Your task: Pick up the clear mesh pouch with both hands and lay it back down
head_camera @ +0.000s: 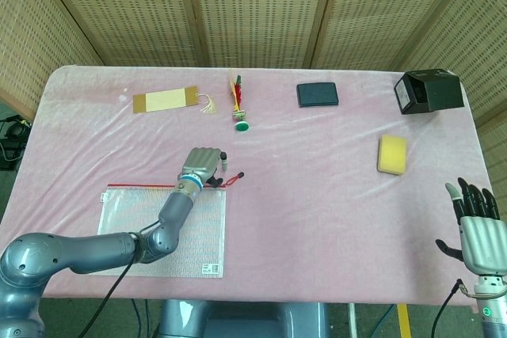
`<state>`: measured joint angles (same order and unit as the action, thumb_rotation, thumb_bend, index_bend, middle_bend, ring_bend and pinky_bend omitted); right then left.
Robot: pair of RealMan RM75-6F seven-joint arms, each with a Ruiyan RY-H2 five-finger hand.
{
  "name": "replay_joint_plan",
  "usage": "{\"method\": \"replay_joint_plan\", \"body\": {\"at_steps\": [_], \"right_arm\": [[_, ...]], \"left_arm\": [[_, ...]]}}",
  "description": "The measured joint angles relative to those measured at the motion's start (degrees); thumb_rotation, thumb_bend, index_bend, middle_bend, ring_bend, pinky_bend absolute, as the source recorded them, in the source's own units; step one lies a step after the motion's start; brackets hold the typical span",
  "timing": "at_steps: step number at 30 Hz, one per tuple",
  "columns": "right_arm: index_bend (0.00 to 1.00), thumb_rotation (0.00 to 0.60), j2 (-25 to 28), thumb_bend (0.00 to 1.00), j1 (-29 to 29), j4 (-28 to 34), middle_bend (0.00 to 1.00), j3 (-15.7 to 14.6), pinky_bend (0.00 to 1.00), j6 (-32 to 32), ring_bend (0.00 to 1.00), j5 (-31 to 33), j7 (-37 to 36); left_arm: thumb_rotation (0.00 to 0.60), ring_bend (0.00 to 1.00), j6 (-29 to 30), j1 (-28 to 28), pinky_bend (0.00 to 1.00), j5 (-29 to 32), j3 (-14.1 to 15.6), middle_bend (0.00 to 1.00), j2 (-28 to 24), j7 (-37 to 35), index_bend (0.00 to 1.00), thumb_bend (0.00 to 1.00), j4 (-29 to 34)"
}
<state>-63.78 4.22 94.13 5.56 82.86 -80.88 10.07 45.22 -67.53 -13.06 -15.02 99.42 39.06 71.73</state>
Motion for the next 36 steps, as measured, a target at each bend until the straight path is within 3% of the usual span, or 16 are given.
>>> {"method": "replay_joint_plan", "body": {"at_steps": [24, 36], "right_arm": [[0.06, 0.600, 0.42, 0.00, 0.30, -0.42, 0.00, -0.02, 0.00, -0.49, 0.00, 0.77, -1.25], [0.06, 0.600, 0.58, 0.00, 0.35, -0.51, 0.00, 0.03, 0.00, -0.45, 0.00, 0.93, -1.91]], "left_arm": [[0.600, 0.86, -1.56, -3.61, 0.97, 3.44, 0.42, 0.95, 6.71, 0.77, 0.46, 0.37, -7.87], [0.600, 0.86, -1.49, -3.42, 0.97, 2.67, 0.20, 0.95, 7.87, 0.83, 0.56, 0.41, -8.92]]}}
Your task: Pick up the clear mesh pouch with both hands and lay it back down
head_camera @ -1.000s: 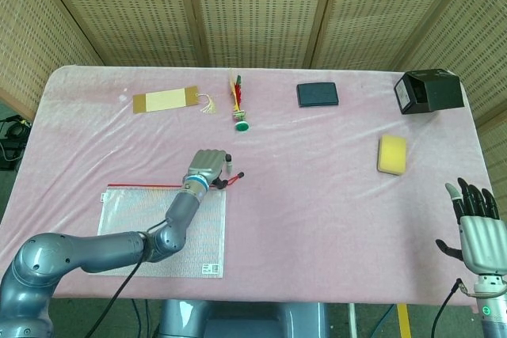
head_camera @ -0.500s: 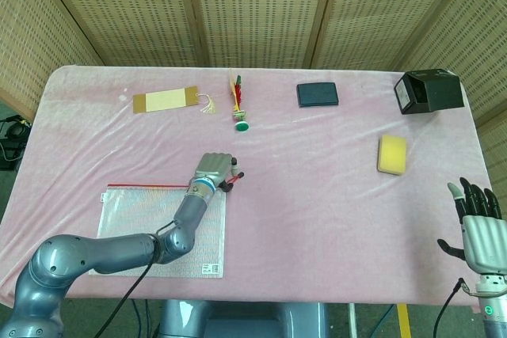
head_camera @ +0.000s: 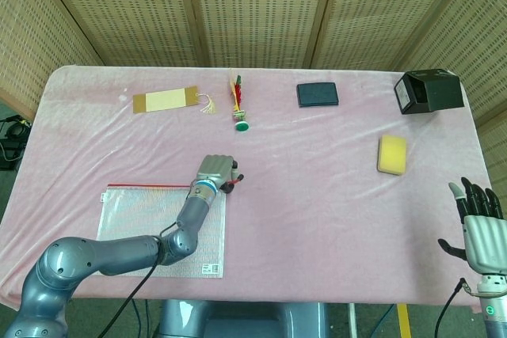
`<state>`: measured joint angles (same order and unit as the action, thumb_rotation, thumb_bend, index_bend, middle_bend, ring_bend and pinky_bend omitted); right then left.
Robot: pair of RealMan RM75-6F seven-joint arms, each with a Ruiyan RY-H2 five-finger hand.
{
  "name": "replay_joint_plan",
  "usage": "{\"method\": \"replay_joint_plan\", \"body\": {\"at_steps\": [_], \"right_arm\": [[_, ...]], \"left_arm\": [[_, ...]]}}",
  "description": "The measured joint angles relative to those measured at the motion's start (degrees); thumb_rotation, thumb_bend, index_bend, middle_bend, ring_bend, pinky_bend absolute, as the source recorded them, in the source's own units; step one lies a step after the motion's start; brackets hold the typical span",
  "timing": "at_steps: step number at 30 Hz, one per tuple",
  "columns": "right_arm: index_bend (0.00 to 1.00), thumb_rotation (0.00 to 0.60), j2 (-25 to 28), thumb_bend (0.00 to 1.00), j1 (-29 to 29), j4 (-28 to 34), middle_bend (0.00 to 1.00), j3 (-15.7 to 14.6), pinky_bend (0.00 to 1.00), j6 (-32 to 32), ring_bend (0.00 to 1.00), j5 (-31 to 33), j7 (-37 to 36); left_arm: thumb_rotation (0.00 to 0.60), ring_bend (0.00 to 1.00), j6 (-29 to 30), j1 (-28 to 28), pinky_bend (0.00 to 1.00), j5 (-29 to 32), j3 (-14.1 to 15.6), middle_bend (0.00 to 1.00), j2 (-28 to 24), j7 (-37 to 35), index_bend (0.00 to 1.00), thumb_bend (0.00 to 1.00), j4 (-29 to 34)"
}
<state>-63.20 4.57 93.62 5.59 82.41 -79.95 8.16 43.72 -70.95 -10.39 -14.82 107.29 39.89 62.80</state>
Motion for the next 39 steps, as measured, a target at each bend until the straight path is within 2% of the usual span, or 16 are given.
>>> {"method": "replay_joint_plan", "body": {"at_steps": [6, 12, 15, 19, 23, 28, 34, 36, 37, 38, 39], "right_arm": [[0.06, 0.600, -0.03, 0.00, 0.13, -0.10, 0.00, -0.07, 0.00, -0.33, 0.00, 0.16, -0.04], [0.06, 0.600, -0.04, 0.00, 0.20, -0.12, 0.00, -0.06, 0.00, -0.33, 0.00, 0.21, -0.09], [0.06, 0.600, -0.01, 0.00, 0.18, -0.11, 0.00, -0.09, 0.00, -0.30, 0.00, 0.20, -0.11], [0.06, 0.600, 0.03, 0.00, 0.14, -0.02, 0.00, -0.11, 0.00, -0.07, 0.00, 0.02, -0.23], [0.06, 0.600, 0.06, 0.00, 0.15, 0.00, 0.00, -0.18, 0.00, -0.12, 0.00, -0.05, -0.45], [0.06, 0.600, 0.13, 0.00, 0.30, 0.32, 0.00, -0.41, 0.00, -0.61, 0.00, -0.30, -1.14], [0.07, 0.600, 0.74, 0.00, 1.06, 1.44, 0.00, -0.76, 0.00, -3.02, 0.00, -0.61, -5.21], [0.08, 0.600, 1.12, 0.00, 1.75, 1.95, 0.11, -0.74, 0.00, -4.79, 0.09, -0.55, -7.38], [0.08, 0.600, 1.33, 0.00, 2.17, 2.18, 0.23, -0.69, 0.00, -5.74, 0.21, -0.50, -8.31], [0.09, 0.600, 1.56, 0.00, 2.67, 2.40, 0.37, -0.60, 0.05, -6.77, 0.35, -0.43, -9.20], [0.10, 0.600, 1.87, 0.00, 3.47, 2.66, 0.44, -0.40, 0.12, -8.20, 0.43, -0.33, -10.40]], "left_arm": [[0.600, 0.86, 0.37, 0.37, 0.97, -0.93, -0.07, 0.95, 0.13, -0.04, 0.56, 0.43, 0.09], [0.600, 0.86, 0.31, 0.61, 0.97, -0.87, -0.31, 0.95, -0.09, 0.05, 0.59, 0.52, 0.25], [0.600, 0.86, 0.27, 0.70, 0.97, -0.84, -0.43, 0.95, -0.31, 0.04, 0.63, 0.58, 0.54], [0.600, 0.86, 0.48, 0.82, 0.97, -0.75, -0.81, 0.95, -1.14, -0.05, 0.75, 0.59, 1.74], [0.600, 0.86, 1.21, 1.31, 0.97, -1.34, -1.42, 0.95, -3.08, -0.75, 0.82, 0.60, 4.81], [0.600, 0.86, 1.66, 2.87, 0.97, -3.05, -2.78, 0.95, -6.79, -3.71, 0.82, 0.60, 9.98], [0.600, 0.86, -0.64, 5.65, 0.98, -5.16, -5.09, 0.96, -12.45, -9.95, 0.83, 0.61, 15.84], [0.600, 0.86, -1.55, 6.56, 0.98, -6.08, -5.88, 0.96, -14.20, -12.07, 0.83, 0.61, 17.83], [0.600, 0.86, -1.86, 6.95, 0.98, -6.61, -6.23, 0.96, -14.93, -12.98, 0.83, 0.61, 18.70], [0.600, 0.87, -2.21, 7.48, 0.98, -7.39, -6.69, 0.96, -15.88, -14.20, 0.83, 0.61, 19.89], [0.600, 0.87, -2.45, 7.87, 0.98, -8.01, -7.04, 0.96, -16.59, -15.12, 0.83, 0.61, 20.80]]}}
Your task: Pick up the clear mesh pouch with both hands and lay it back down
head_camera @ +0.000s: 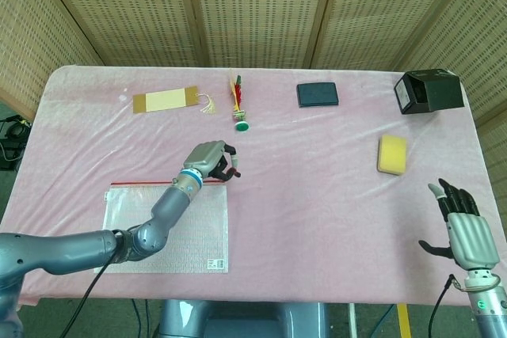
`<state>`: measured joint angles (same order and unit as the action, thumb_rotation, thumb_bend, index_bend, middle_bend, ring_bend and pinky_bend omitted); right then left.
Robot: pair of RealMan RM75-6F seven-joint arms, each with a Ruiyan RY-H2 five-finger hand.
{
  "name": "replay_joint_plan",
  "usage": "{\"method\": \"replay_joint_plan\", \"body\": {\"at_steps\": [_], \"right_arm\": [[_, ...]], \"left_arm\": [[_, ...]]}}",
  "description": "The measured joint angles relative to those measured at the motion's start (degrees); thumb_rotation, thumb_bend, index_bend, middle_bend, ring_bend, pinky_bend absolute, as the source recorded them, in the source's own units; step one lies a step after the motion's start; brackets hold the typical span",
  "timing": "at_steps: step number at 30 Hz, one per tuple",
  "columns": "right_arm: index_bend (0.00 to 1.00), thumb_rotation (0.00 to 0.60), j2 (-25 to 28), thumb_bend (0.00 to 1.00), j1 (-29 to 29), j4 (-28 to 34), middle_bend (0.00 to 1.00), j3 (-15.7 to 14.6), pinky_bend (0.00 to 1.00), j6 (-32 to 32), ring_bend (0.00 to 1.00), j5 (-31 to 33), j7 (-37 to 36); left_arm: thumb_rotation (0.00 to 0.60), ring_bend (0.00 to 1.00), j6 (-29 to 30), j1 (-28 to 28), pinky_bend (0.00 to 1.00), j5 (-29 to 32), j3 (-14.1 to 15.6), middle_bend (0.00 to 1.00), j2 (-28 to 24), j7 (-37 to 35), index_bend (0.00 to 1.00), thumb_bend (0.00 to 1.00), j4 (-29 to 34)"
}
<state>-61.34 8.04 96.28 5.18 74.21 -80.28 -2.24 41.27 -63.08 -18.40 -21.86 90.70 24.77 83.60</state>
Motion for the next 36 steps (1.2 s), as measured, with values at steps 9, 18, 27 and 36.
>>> {"method": "replay_joint_plan", "body": {"at_steps": [9, 18, 27, 36], "right_arm": [[0.16, 0.600, 2.11, 0.00, 9.02, 2.02, 0.77, 3.89, 0.88, -12.30, 0.77, 1.50, -10.08], [0.25, 0.600, 2.48, 0.00, 22.04, 4.81, 0.84, 9.09, 0.99, -35.47, 0.84, 12.42, -23.10], [0.29, 0.600, -0.78, 0.07, 31.83, 5.21, 0.86, 13.59, 1.00, -45.54, 0.85, 28.21, -29.26], [0.35, 0.600, -3.18, 0.15, 37.81, 4.81, 0.86, 14.47, 1.00, -48.68, 0.85, 38.45, -31.10]], "left_arm": [[0.600, 0.87, -1.31, 3.67, 0.99, -6.94, -4.89, 0.96, -6.17, -9.30, 0.83, 0.62, 9.60], [0.600, 0.87, -0.68, 4.27, 0.99, -13.17, -8.35, 0.96, -10.19, -17.08, 0.83, 0.65, 16.81], [0.600, 0.87, 2.57, 1.02, 0.99, -12.04, -7.14, 0.96, -9.03, -19.13, 0.83, 0.65, 16.92], [0.600, 0.87, 4.71, -0.79, 0.99, -13.08, -6.31, 0.96, -5.95, -20.99, 0.83, 0.65, 14.42]]}}
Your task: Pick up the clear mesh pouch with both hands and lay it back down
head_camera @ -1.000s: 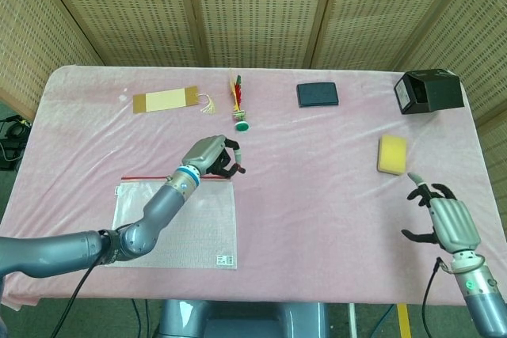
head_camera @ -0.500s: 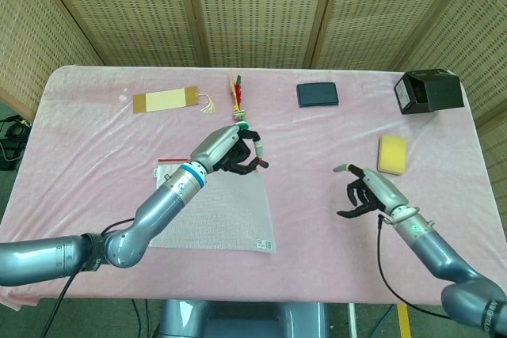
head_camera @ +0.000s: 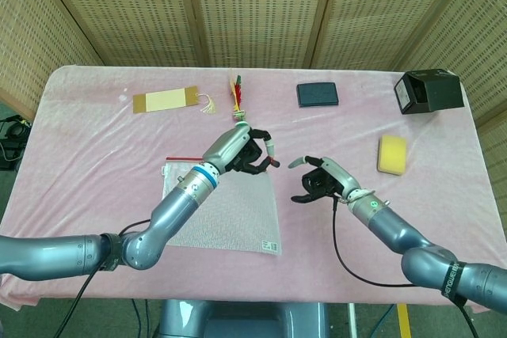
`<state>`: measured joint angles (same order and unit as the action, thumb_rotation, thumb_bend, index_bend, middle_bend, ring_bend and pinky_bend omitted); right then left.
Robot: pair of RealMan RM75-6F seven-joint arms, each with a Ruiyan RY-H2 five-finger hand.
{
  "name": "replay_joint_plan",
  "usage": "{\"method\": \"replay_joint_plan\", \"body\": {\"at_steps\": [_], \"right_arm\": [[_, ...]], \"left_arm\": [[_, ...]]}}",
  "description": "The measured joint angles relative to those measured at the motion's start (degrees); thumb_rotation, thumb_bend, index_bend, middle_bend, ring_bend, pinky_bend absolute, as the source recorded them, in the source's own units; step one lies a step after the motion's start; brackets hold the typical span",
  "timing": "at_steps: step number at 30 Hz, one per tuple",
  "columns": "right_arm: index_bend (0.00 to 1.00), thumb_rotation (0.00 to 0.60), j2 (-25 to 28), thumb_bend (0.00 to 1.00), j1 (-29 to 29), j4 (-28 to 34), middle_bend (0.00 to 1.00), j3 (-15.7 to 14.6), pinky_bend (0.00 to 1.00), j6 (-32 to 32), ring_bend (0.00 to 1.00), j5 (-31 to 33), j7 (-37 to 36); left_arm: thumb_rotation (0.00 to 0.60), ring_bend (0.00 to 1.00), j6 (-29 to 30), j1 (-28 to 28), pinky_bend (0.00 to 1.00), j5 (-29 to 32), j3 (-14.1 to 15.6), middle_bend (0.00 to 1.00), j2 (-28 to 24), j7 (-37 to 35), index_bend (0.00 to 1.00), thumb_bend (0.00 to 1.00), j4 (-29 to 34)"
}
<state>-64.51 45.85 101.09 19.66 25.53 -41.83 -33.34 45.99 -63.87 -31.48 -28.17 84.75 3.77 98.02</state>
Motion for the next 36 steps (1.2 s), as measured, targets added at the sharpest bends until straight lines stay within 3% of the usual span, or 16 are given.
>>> {"method": "replay_joint_plan", "body": {"at_steps": [13, 23, 29, 36], "right_arm": [[0.41, 0.600, -4.98, 0.18, 6.72, 0.76, 0.89, -3.52, 1.00, 9.45, 0.88, 13.16, 7.32], [0.47, 0.600, -9.20, 0.35, 9.08, 0.80, 0.90, -2.62, 1.00, 14.20, 0.88, 19.35, 10.12], [0.55, 0.600, -11.29, 0.54, 9.38, 0.10, 0.91, -1.76, 1.00, 16.12, 0.89, 21.13, 11.06], [0.68, 0.600, -11.94, 0.66, 9.12, 0.22, 0.94, -0.47, 1.00, 16.49, 0.91, 21.48, 12.11]], "left_arm": [[0.600, 0.88, 2.55, -1.84, 1.00, 0.30, 0.14, 0.96, 2.25, -1.31, 0.83, 0.64, -1.70], [0.600, 0.88, 3.05, -2.09, 1.00, 0.21, 0.36, 0.96, 2.55, -2.08, 0.83, 0.64, -1.32], [0.600, 0.88, 3.39, -1.88, 1.00, -0.64, 0.59, 0.96, 2.39, -2.39, 0.83, 0.64, -0.65], [0.600, 0.88, 3.32, -1.53, 1.00, -1.04, 1.19, 0.96, 2.09, -2.73, 0.83, 0.64, -0.31]]}}
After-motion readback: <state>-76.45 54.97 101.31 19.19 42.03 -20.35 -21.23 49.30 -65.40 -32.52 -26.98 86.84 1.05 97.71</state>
